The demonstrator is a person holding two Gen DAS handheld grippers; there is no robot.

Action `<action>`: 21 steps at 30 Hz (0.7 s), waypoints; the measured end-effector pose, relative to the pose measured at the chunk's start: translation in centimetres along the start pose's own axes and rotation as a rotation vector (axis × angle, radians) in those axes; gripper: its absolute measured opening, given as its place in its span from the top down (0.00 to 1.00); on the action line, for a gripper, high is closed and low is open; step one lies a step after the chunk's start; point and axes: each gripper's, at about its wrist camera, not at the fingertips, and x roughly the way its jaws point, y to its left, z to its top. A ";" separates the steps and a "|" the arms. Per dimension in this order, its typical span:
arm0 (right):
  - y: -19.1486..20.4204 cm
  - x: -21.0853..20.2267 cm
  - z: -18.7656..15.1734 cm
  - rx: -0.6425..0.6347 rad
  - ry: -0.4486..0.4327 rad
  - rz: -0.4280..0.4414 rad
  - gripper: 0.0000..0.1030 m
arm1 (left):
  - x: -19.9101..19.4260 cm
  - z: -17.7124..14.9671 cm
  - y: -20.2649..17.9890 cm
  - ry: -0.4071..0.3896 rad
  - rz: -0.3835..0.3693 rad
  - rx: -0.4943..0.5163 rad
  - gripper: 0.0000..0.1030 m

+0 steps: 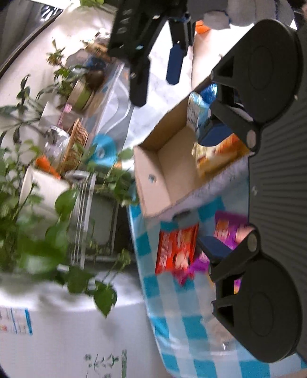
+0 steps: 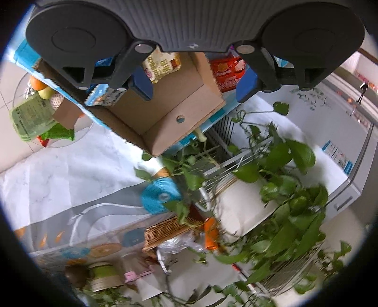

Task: Organize snacks
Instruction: 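Move both tools back from the box to the snacks on the table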

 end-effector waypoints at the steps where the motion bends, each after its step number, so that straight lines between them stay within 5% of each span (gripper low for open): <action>1: 0.3 0.2 -0.1 -0.009 0.006 0.006 0.20 | -0.2 0.1 0.7 -0.003 0.008 -0.006 0.19; 13: 5.5 3.5 -3.0 -0.193 0.099 0.112 0.19 | -1.0 1.1 10.9 -0.002 0.197 -0.160 0.14; 21: 9.3 6.6 -6.3 -0.416 0.220 0.186 0.19 | 0.8 0.5 16.3 0.085 0.297 -0.313 0.13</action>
